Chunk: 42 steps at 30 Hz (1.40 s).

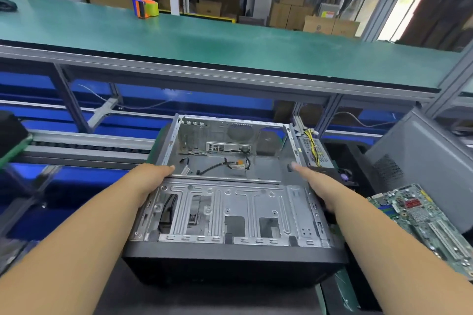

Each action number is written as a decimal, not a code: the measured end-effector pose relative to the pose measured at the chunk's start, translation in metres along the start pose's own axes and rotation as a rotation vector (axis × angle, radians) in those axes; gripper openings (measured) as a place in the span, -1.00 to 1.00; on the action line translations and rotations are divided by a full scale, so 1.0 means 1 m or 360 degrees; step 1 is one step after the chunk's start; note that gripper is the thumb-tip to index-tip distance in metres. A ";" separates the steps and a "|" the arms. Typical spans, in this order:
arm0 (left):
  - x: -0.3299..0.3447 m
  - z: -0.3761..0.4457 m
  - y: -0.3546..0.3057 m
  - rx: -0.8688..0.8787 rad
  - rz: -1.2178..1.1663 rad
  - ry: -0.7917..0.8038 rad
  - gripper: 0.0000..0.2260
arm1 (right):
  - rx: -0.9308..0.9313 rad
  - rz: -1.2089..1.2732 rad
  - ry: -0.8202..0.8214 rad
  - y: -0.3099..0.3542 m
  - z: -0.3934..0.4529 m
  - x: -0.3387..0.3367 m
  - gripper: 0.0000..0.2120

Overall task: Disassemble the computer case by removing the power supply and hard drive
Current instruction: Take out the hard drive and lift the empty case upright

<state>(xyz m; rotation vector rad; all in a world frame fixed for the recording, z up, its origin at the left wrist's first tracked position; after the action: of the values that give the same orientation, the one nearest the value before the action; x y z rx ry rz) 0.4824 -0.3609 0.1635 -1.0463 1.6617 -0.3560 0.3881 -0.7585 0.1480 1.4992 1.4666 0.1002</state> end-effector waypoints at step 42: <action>0.000 0.062 -0.017 0.0783 -0.0500 -0.0393 -0.57 | -0.0849 0.0776 -0.0200 0.057 0.046 0.036 -0.44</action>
<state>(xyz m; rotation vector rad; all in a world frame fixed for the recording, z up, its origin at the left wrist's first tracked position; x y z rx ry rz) 0.5454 -0.3542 0.1521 -0.9275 1.1091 -0.7663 0.4684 -0.7431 0.1427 1.3506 0.8542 0.6288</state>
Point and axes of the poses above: each hand's wrist, its own z-axis towards the middle knuckle, its own x-axis out of the palm, y = z × x, the point moved 5 cm from there along z, towards the middle knuckle, and after that the axes turned 11 degrees about -y, right-handed, at the moved point
